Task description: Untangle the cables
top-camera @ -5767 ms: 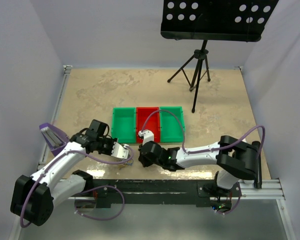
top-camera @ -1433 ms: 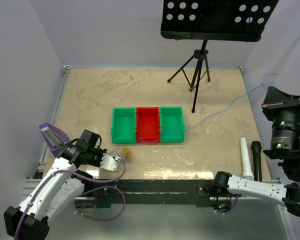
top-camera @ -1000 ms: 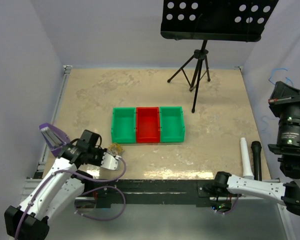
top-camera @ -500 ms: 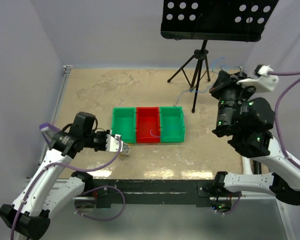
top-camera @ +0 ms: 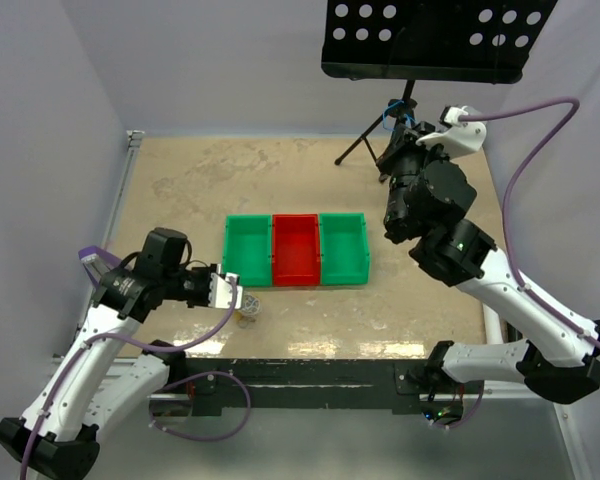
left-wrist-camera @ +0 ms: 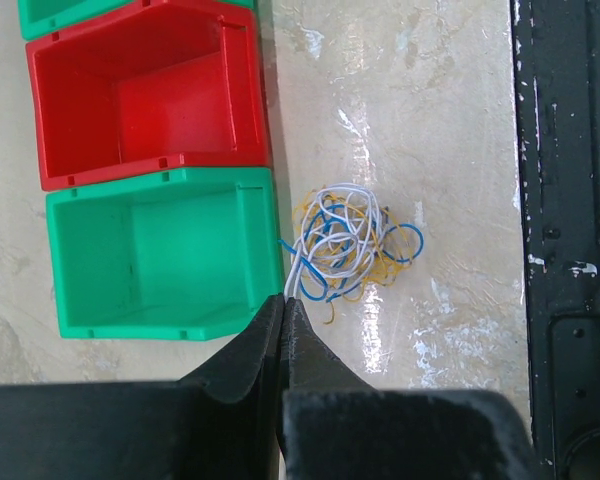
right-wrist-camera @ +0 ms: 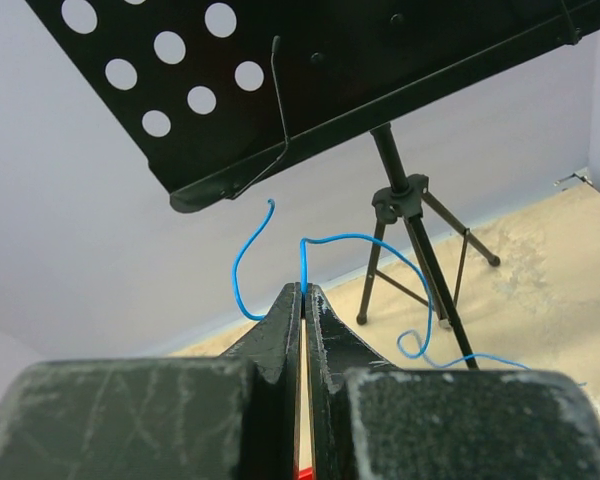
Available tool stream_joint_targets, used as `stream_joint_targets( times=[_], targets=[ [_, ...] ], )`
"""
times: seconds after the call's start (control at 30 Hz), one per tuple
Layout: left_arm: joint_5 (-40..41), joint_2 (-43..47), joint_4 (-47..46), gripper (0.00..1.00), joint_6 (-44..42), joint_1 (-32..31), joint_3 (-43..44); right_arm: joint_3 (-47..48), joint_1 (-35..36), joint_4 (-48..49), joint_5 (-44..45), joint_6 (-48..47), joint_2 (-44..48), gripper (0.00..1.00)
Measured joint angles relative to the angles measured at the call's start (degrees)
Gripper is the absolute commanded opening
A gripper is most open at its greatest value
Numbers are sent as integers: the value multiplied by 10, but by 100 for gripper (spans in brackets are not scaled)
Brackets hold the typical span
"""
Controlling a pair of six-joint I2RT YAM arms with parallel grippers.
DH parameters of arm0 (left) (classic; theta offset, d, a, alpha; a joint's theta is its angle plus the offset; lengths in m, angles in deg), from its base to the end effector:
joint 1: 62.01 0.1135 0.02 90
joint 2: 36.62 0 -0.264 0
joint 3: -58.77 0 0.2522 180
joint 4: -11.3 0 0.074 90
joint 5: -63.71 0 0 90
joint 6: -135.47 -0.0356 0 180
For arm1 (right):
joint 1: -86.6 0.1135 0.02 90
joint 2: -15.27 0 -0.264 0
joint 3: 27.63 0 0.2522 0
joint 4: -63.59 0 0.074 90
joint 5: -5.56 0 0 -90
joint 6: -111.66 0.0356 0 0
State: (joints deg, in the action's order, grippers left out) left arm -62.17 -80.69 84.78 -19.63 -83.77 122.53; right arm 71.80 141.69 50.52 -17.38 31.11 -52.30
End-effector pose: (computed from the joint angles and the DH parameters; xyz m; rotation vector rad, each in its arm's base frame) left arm 0.1116 -0.0670 0.2991 1.7626 1.5068 -0.4154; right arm 0.1509 0.1589 0.5190 0.4943 1.3609 0.1969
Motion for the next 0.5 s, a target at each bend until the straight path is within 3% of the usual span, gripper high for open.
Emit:
stream_joint_targets(
  times=[0.5],
  targets=[
    [1, 11, 11, 0, -5, 0, -1, 42, -15, 3, -34, -2, -15, 0]
  ],
)
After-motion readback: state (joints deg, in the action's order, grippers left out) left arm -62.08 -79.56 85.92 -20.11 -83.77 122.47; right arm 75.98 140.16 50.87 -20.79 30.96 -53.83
